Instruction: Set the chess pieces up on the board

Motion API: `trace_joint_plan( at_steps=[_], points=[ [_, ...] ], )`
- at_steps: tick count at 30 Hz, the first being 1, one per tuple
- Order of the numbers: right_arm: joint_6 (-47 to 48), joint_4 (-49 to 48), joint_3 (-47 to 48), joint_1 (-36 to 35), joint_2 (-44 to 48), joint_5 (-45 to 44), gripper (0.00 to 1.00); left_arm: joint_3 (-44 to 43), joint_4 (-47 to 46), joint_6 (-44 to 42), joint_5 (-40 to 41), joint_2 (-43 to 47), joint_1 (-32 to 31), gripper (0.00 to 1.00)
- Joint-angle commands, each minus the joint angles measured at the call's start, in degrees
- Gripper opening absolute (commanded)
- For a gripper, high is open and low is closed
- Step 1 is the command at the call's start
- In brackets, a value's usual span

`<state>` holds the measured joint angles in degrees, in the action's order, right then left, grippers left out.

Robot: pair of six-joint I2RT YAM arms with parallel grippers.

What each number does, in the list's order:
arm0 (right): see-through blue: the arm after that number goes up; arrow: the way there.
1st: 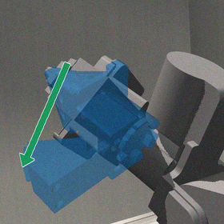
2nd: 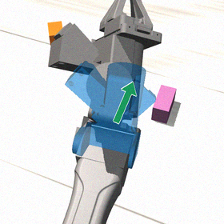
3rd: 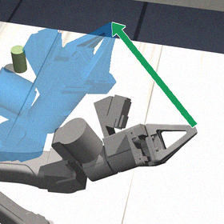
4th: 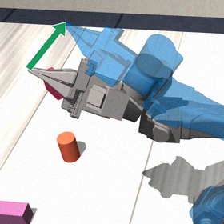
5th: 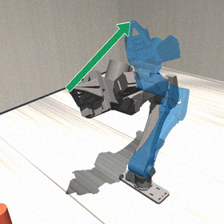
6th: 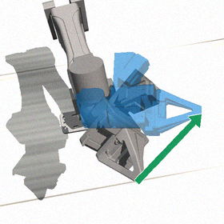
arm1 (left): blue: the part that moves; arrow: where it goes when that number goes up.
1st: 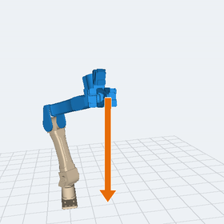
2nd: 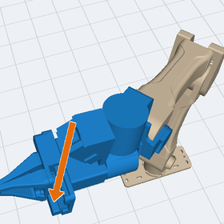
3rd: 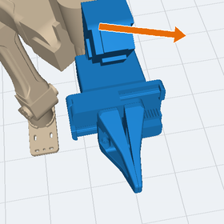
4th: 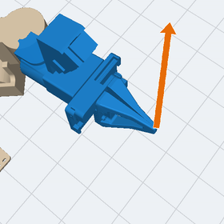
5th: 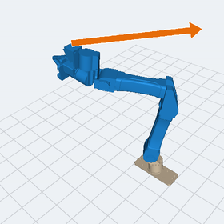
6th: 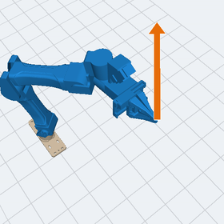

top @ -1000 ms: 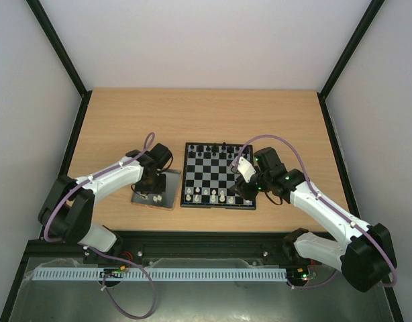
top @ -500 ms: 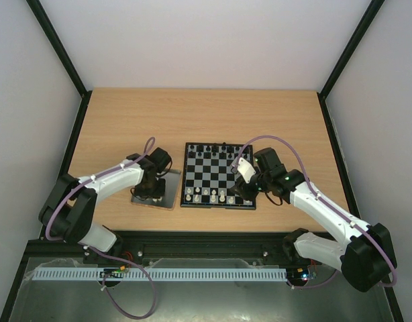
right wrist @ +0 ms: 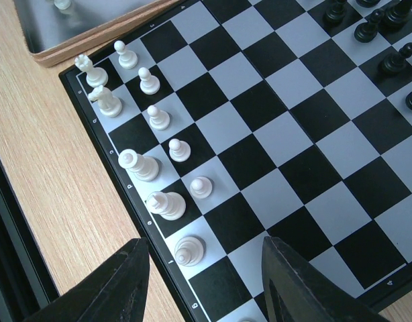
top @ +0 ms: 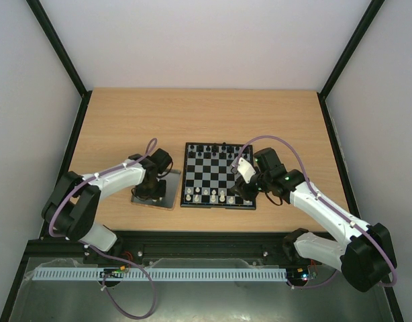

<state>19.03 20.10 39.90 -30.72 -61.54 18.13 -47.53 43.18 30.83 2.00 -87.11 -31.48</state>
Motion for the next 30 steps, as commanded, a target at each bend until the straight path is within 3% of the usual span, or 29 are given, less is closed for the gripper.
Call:
trace_joint_plan(
  at_steps=[1, 7, 11, 20, 30],
  points=[
    [0.4, 0.1, -0.6, 0.2, -0.2, 0.3, 0.48, -2.7, 5.4, -0.7, 3.0, 1.1, 0.2, 0.07],
    [0.1, -0.2, -0.6, 0.2, -0.2, -0.2, 0.48, -12.4, 11.6, -2.8, 6.3, 1.7, -1.1, 0.07],
    [-0.8, -0.6, -0.4, 0.2, -0.7, -2.5, 0.48, -19.1, 11.5, -5.6, 3.5, -1.4, -3.4, 0.07],
    [-1.1, -0.8, -0.4, 0.5, -0.8, -3.3, 0.48, -36.3, 10.2, -9.7, -1.2, -16.5, -10.8, 0.06],
    [-0.9, -0.9, -0.5, 0.9, -1.2, -3.5, 0.48, -42.3, 7.6, -11.5, -5.4, -27.6, -14.2, 0.05]
  ],
)
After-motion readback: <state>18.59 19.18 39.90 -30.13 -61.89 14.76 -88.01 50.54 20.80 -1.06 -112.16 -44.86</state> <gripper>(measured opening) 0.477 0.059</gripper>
